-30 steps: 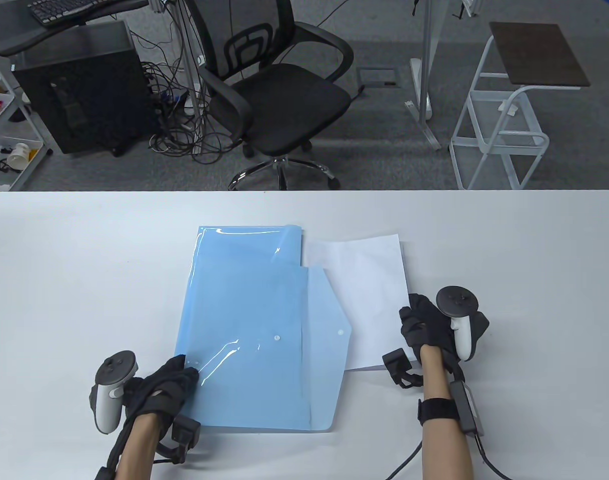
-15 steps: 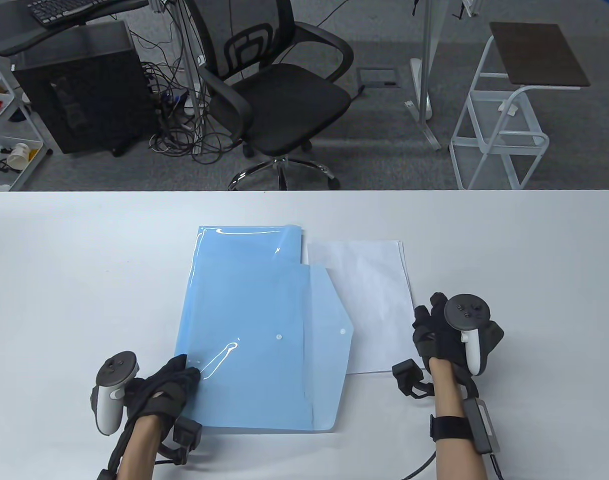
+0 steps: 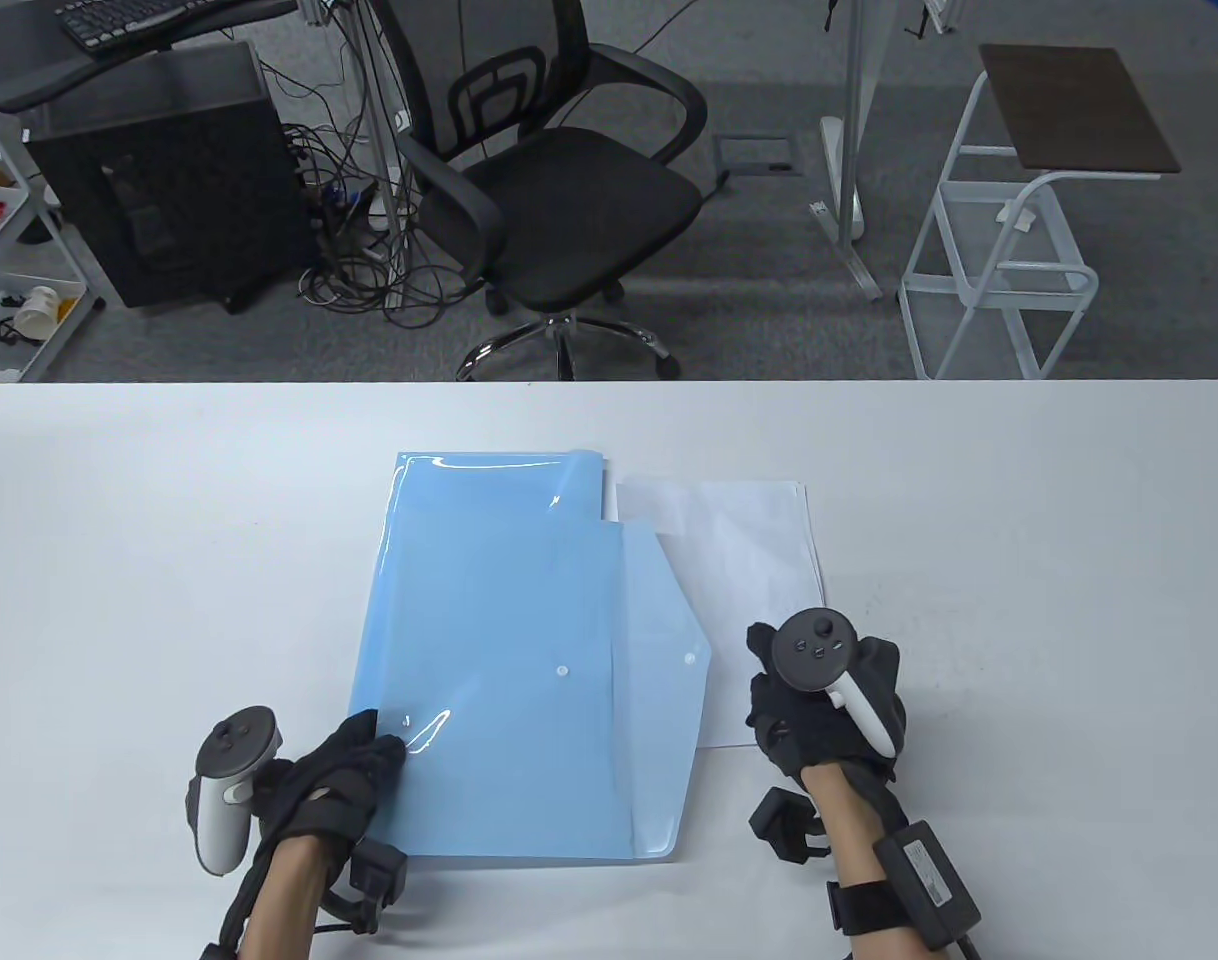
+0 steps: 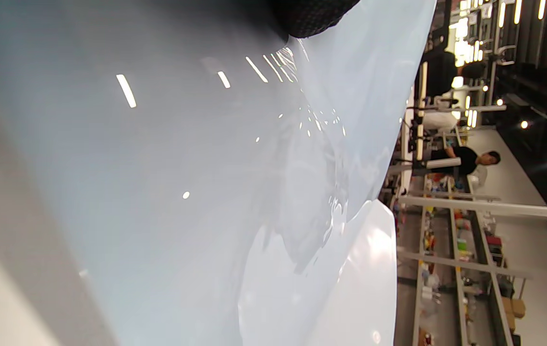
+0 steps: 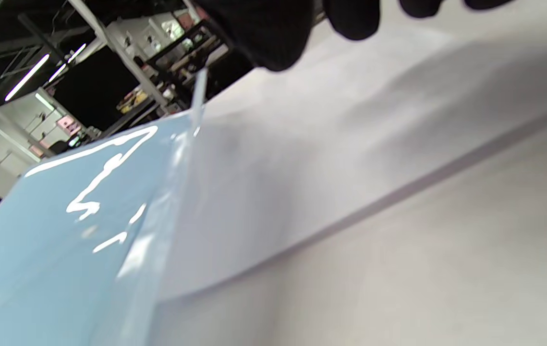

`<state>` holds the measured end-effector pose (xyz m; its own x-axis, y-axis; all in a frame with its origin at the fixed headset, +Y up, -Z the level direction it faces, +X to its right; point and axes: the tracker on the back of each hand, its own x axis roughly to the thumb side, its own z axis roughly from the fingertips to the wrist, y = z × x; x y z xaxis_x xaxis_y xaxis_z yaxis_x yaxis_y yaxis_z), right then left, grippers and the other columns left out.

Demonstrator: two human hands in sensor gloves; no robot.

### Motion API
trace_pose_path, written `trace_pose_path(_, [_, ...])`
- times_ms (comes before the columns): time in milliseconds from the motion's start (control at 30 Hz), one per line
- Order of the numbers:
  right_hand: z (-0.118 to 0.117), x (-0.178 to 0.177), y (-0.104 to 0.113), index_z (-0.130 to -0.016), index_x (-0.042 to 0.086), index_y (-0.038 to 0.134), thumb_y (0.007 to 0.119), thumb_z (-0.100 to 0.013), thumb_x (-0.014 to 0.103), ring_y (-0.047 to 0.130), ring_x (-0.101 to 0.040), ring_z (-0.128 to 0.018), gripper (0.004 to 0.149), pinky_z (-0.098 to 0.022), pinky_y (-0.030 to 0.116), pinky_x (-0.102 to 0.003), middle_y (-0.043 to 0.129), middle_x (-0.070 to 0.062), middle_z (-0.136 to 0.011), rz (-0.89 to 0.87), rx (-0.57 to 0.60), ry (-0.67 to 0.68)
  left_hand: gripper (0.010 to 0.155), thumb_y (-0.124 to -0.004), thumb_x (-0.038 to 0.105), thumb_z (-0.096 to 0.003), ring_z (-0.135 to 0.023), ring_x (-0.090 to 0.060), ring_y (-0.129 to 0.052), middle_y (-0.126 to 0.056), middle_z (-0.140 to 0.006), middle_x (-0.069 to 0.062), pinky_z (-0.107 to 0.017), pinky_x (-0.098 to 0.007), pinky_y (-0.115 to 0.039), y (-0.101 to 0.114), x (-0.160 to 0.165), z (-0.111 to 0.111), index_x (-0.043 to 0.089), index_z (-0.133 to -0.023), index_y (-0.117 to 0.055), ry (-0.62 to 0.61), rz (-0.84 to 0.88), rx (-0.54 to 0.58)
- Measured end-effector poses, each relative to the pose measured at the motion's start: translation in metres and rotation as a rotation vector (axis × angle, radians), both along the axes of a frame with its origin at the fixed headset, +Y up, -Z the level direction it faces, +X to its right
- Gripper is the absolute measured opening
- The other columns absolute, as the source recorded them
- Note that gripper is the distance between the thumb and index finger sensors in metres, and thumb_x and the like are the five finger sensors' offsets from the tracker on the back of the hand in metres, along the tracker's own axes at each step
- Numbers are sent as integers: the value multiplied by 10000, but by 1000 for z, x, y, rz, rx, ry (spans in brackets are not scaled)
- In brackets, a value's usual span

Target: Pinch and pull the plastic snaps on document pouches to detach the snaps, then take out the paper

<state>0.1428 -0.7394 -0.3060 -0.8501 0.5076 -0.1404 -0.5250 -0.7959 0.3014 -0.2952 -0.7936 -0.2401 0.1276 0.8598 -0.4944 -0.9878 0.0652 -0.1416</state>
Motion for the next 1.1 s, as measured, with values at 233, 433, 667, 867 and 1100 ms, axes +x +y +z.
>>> trace_pose_path(233, [1, -25, -6, -1102, 175, 544, 704, -561, 191, 454, -612, -1020, 565, -701, 480, -715, 478, -302, -1188, -164, -11, 81, 492, -634, 208, -598, -599, -245, -1018, -854, -913, -47, -446, -410, -886, -3, 1, -1, 109, -1069, -535, -7, -20, -11])
trace_pose_path(433, [3, -53, -7, -1120, 191, 488, 695, -568, 243, 444, -602, -1032, 592, -705, 475, -715, 456, -285, -1204, -199, -14, 167, 492, -635, 208, -598, -602, -246, -1018, -854, -914, -49, -447, -411, -886, -3, 0, -1, 107, -1069, -536, -7, -29, -15])
trace_pose_path(667, [4, -99, -21, -1131, 218, 341, 672, -572, 328, 294, -611, -1041, 659, -705, 375, -750, 285, -272, -1224, -63, -3, 270, 493, -638, 205, -597, -608, -259, -1017, -853, -916, -58, -449, -424, -883, -4, 0, -1, 100, -1068, -537, -8, -69, -31])
trace_pose_path(867, [1, -128, -35, -1126, 277, 321, 652, -566, 403, 223, -618, -1033, 663, -701, 325, -762, 208, -267, -1220, 97, 23, 339, 494, -641, 204, -598, -618, -282, -1014, -853, -922, -66, -454, -437, -880, -4, 0, -1, 96, -1069, -538, -11, -94, -40])
trace_pose_path(1100, [-1, -150, -44, -1121, 248, 386, 660, -564, 399, 220, -626, -1024, 639, -696, 319, -765, 210, -284, -1213, 191, 13, 391, 498, -642, 204, -598, -634, -294, -1012, -852, -929, -74, -462, -447, -878, -4, 0, -2, 93, -1072, -536, -12, -121, -48])
